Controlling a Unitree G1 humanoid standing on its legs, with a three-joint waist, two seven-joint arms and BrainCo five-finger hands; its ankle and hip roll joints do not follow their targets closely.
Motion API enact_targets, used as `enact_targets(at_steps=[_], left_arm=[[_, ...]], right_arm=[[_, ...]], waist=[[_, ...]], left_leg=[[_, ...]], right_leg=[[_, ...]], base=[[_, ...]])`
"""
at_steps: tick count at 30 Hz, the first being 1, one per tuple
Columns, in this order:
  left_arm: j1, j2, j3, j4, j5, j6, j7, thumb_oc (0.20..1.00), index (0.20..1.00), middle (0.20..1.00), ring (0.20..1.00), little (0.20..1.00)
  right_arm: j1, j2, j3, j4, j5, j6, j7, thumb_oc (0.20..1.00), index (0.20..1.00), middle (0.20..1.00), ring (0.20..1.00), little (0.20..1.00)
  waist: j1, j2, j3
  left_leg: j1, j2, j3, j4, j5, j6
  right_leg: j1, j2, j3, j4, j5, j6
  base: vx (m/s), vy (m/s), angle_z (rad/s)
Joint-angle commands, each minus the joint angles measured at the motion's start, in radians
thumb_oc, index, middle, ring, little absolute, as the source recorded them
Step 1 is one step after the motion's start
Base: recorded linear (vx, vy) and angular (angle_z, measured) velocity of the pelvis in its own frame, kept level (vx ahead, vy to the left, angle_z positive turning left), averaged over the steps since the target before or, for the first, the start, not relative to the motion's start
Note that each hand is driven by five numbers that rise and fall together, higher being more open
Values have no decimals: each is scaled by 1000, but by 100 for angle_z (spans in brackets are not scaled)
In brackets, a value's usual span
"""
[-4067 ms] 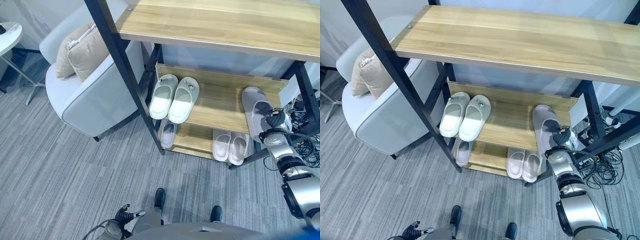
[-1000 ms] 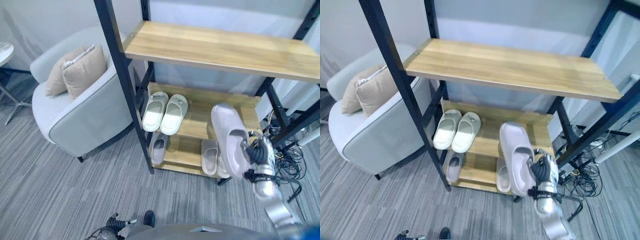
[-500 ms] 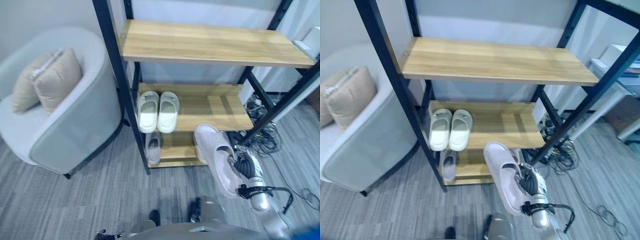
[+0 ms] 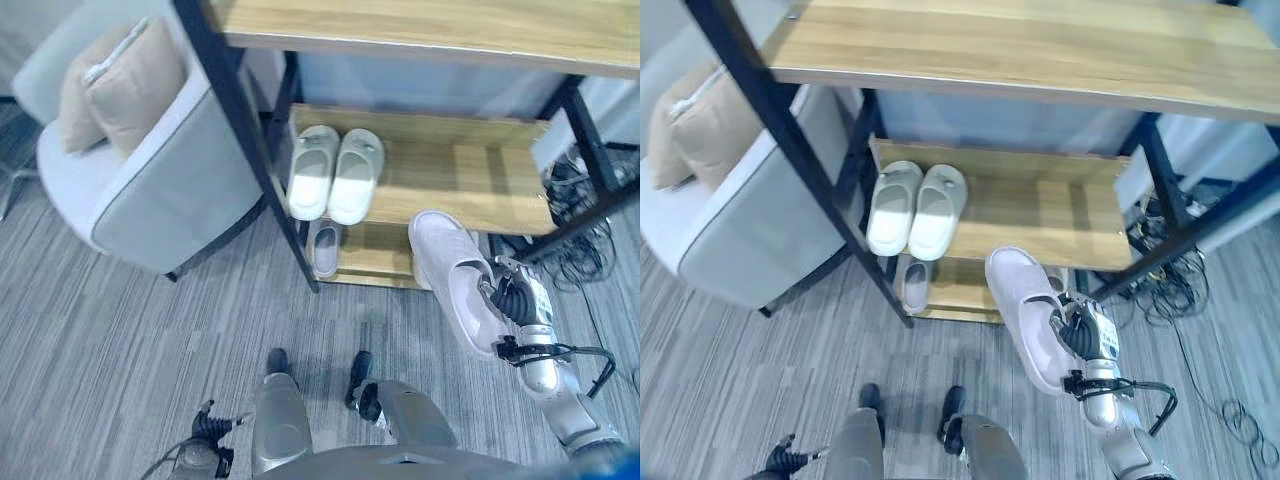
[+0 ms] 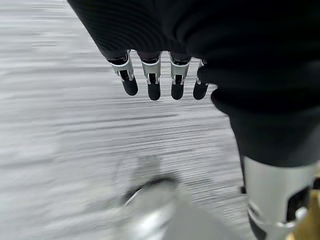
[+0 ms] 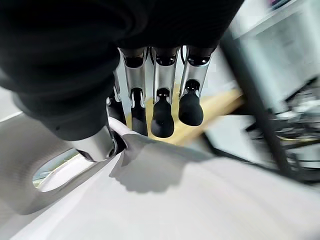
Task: Arrange the slippers neatly on the shoe rack.
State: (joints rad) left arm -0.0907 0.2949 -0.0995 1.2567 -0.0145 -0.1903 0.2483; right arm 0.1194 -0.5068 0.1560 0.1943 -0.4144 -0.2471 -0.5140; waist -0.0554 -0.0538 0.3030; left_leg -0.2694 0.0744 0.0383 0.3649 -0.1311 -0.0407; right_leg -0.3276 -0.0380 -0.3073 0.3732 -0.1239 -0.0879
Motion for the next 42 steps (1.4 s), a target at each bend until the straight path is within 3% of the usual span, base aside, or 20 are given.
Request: enact_targets(at_steps=[1,3,4,12,19,21,23,24,27,29,36,42], left_arm=[[42,8,-45,-10,31,-25,39,1000,1000,1000,1000,1000],[-8,21,-66,-44,-14,-44,38,1000,1000,1000,1000,1000],[-9,21,-66,-44,-14,-44,38,1000,1000,1000,1000,1000],[-88,44,-115,-186,-159,-90,80,1000,1000,1000,1000,1000],[-69,61,-88,-242,-280,-114,95,1000,1000,1000,1000,1000],[-45,61,-92,-264,-290,-120,102,1000,1000,1000,1000,1000],[4,56,-93,-327,-398,-128,71,1000,1000,1000,1000,1000],[3,56,-92,-327,-399,-127,70,1000,1000,1000,1000,1000],[38,98,-76,-411,-492,-140,64,1000,1000,1000,1000,1000],[36,141,-91,-457,-470,-155,90,1000,1000,1000,1000,1000],[24,194,-99,-533,-531,-162,83,1000,1000,1000,1000,1000],[48,215,-90,-642,-549,-178,89,1000,1000,1000,1000,1000]], right_arm=[[-23,-7,31,-60,37,-52,-6,200,200,200,200,200],[-84,-13,45,-49,86,-59,-3,200,200,200,200,200],[-85,-13,46,-48,87,-59,-3,200,200,200,200,200],[-326,-47,68,16,117,-16,-74,200,200,200,200,200],[-542,-73,45,119,235,-17,-126,200,200,200,200,200],[-595,-72,42,162,264,-14,-133,200,200,200,200,200],[-706,-93,53,247,321,2,-140,200,200,200,200,200],[-709,-93,55,249,321,1,-140,200,200,200,200,200],[-931,-174,121,418,413,34,-126,200,200,200,200,200],[-1075,-191,178,553,484,38,-119,200,200,200,200,200],[-1338,-174,364,869,577,79,-30,200,200,200,200,200],[-1387,-149,392,960,612,89,-7,200,200,200,200,200]], waist=[[38,-16,-59],[21,-5,-51],[21,-4,-54],[27,36,-44],[67,70,-60],[80,77,-62],[104,86,-53],[102,86,-55],[128,93,-52],[147,94,-40],[175,83,16],[185,80,102]], left_leg=[[-92,25,18,82,3,10],[-212,18,22,249,-88,35],[-220,19,22,254,-90,35],[-706,30,-10,703,-218,85],[-1066,21,-33,1084,-334,113],[-1110,13,-37,1164,-367,118],[-1174,6,-42,1298,-417,121],[-1181,5,-42,1302,-418,121],[-1283,-15,-49,1482,-480,117],[-1299,-20,-59,1552,-510,109],[-1301,-22,-78,1732,-595,102],[-1301,-27,-71,1828,-629,108]], right_leg=[[4,-128,83,121,-40,135],[-109,-136,137,242,-96,135],[-116,-136,137,247,-97,135],[-589,-152,223,645,-225,87],[-959,-151,279,1040,-329,47],[-1012,-149,293,1121,-354,43],[-1080,-149,310,1254,-394,42],[-1087,-149,310,1258,-396,41],[-1188,-153,339,1455,-456,30],[-1211,-157,362,1544,-482,27],[-1225,-162,419,1745,-535,29],[-1229,-156,473,1857,-540,26]], base=[[25,115,-40],[16,96,-20],[-83,55,12],[-68,1,-8],[11,-17,2],[106,-46,10],[105,-31,15],[94,-41,11],[117,-52,17],[117,-46,15],[73,-2,9],[5,16,3]])
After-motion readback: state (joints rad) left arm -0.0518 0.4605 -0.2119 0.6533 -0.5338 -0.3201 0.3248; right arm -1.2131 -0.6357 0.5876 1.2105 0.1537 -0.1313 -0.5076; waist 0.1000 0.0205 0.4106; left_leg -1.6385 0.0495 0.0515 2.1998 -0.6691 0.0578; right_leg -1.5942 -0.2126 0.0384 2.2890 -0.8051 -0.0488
